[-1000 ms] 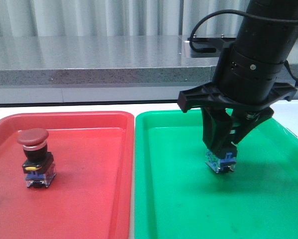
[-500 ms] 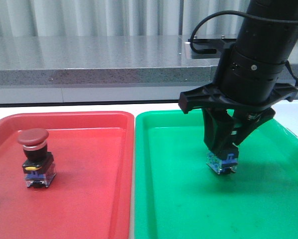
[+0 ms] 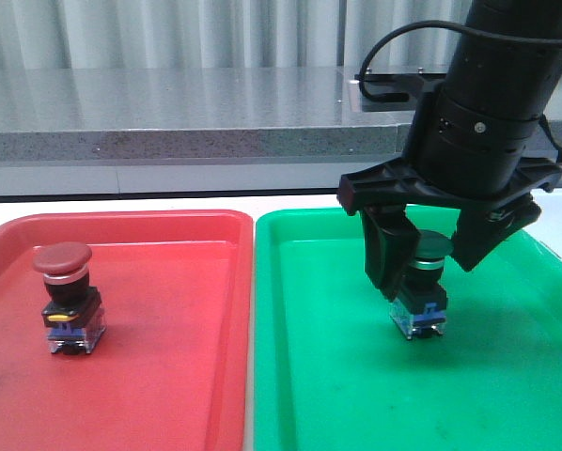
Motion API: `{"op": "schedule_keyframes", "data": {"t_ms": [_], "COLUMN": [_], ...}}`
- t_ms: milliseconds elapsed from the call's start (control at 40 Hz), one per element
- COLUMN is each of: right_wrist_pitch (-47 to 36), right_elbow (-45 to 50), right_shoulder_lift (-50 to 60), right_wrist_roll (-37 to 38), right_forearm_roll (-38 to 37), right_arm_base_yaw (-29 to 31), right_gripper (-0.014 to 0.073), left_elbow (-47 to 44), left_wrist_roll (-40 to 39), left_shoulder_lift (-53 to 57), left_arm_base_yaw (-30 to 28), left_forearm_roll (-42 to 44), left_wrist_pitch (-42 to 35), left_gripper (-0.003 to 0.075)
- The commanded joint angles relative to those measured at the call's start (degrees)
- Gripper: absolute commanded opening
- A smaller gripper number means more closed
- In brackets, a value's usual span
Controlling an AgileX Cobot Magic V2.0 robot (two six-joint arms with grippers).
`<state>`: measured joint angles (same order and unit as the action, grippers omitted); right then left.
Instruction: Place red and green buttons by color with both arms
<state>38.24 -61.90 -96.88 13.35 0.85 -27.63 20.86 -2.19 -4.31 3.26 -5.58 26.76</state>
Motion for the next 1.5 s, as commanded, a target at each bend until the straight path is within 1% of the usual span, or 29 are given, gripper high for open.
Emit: {"op": "schedule_keyframes", "data": {"t_ms": [0, 125, 200, 250, 300, 325, 475, 550, 650, 750, 900, 1000, 1225, 1475], "right_wrist_pitch": [-1.31, -0.68, -0.76, -1.26, -2.18, -2.76, -5.83, -6.87, -7.79, -7.5, -2.26, -3.91, -13.24, -18.22], "right_elbow": [-1.44, -1.44, -1.44, -1.44, -1.44, -1.44, -1.44, -1.44, -1.44, -1.38, -0.83, 2.71, 18.6, 33.78], "right_shoulder_lift": [5.3, 11.17, 15.01, 17.35, 19.54, 20.72, 26.25, 28.39, 30.67, 32.62, 35.51, 39.54, 53.54, 73.74], "right_wrist_roll": [0.07, 0.07, 0.02, 0.02, 0.02, 0.02, 0.02, 0.02, 0.09, 0.13, 0.13, 0.13, 0.02, 0.02], "right_forearm_roll": [-0.85, -0.85, -0.85, -0.85, -1.84, -2.74, -7.96, -9.65, -10.54, -10.54, -10.58, -10.58, -13.11, -15.08], "right_arm_base_yaw": [-0.02, -0.02, -0.02, -0.02, -0.02, -0.02, -0.02, -0.02, 0.18, 2.71, 12.97, 17.23, 17.63, 17.63], "right_gripper": [0.0589, 0.0588, 0.0553, 0.0496, 0.0414, 0.0347, 0.0053, -0.0047, -0.0123, -0.0124, -0.0124, -0.0124, -0.0124, -0.0124], "left_elbow": [1.46, 1.46, 1.46, 1.46, 1.46, 1.46, 1.46, 1.46, 1.46, 1.46, 1.46, 1.46, 1.46, 1.46], "left_wrist_roll": [0.09, 0.09, 0.09, 0.09, 0.09, 0.09, 0.09, 0.09, 0.09, 0.09, 0.09, 0.09, 0.09, 0.09], "left_shoulder_lift": [-0.76, -0.76, -0.76, -0.76, -0.76, -0.76, -0.76, -0.76, -0.76, -0.76, -0.76, -0.76, -0.76, -0.76], "left_arm_base_yaw": [0.13, 0.13, 0.13, 0.13, 0.13, 0.13, 0.13, 0.13, 0.13, 0.13, 0.13, 0.13, 0.13, 0.13], "left_forearm_roll": [-0.32, -0.32, -0.32, -0.32, -0.32, -0.32, -0.32, -0.32, -0.32, -0.32, -0.32, -0.32, -0.32, -0.32], "left_wrist_pitch": [-4.5, -4.5, -4.5, -4.5, -4.5, -4.5, -4.5, -4.5, -4.5, -4.5, -4.5, -4.5, -4.5, -4.5], "left_gripper": [-0.002, -0.002, -0.002, -0.002, -0.002, -0.002, -0.002, -0.002, -0.002, -0.002, -0.002, -0.002, -0.002, -0.002]}}
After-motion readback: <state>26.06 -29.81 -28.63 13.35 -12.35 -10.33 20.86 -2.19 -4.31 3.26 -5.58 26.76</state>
